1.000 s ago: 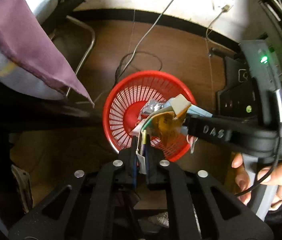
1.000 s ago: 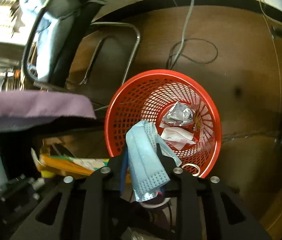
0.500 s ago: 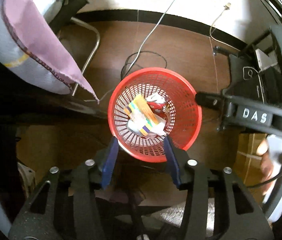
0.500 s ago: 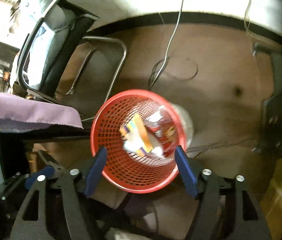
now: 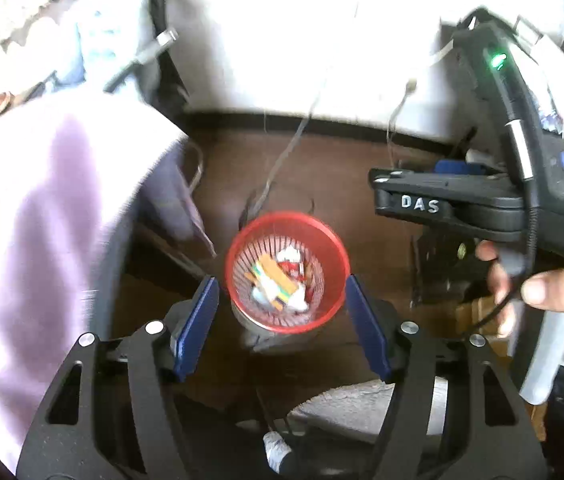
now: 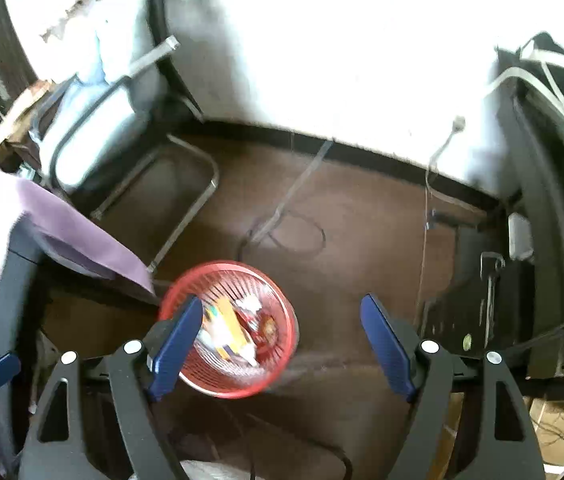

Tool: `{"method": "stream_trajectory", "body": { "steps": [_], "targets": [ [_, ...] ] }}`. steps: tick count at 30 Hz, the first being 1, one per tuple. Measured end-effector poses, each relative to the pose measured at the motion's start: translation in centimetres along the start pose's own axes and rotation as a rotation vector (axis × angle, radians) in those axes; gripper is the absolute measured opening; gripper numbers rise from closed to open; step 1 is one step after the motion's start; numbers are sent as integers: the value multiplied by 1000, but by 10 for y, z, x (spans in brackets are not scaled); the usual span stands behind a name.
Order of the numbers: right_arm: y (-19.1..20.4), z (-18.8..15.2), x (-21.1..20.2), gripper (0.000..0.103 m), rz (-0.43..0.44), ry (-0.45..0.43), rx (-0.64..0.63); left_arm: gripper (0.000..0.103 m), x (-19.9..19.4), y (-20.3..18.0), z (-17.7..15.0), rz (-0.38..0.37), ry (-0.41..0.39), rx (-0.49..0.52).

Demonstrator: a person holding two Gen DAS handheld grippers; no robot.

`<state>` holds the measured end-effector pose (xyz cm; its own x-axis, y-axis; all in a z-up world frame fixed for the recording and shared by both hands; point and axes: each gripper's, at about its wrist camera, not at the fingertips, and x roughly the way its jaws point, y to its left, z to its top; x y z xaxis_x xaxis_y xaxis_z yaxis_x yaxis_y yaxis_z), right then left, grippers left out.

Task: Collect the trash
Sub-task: 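Move both tools back over the table toward the clear plastic bag, then grasp the clear plastic bag with the left tool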

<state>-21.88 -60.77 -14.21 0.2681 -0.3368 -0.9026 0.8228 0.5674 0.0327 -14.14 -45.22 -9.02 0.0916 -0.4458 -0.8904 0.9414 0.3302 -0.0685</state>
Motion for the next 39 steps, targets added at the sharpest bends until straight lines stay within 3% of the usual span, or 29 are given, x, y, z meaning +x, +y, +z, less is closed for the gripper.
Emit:
{"method": "stream_trajectory", "body": {
  "steps": [5,9,16,20,25,32,37,39],
  "targets": [
    [51,11,-64,87,85,-131,-94,73,-86,46,-14,75,-177,-109],
    [113,15,-101,87,171,-198,-208,76,-154,105,-42,227,-306,-258],
    [244,5,-147,88,322,-256,-428,77,-228,198,-111,431,-365,-513],
    [316,-14,-168,88,395,-261,-568,77,-254,240,-141,543,-372,-594],
    [380,-37,-181,88,455,-239,-676,79,-270,270,-165,655,-358,-642],
    [431,-64,-177,89,480,-195,-743,81,-255,317,-197,646,-299,-712],
    [459,-70,-161,89,457,-166,-771,81,-248,344,-216,584,-280,-799],
    [469,-70,-152,89,461,-146,-769,82,-255,352,-225,535,-307,-836]
  ]
}}
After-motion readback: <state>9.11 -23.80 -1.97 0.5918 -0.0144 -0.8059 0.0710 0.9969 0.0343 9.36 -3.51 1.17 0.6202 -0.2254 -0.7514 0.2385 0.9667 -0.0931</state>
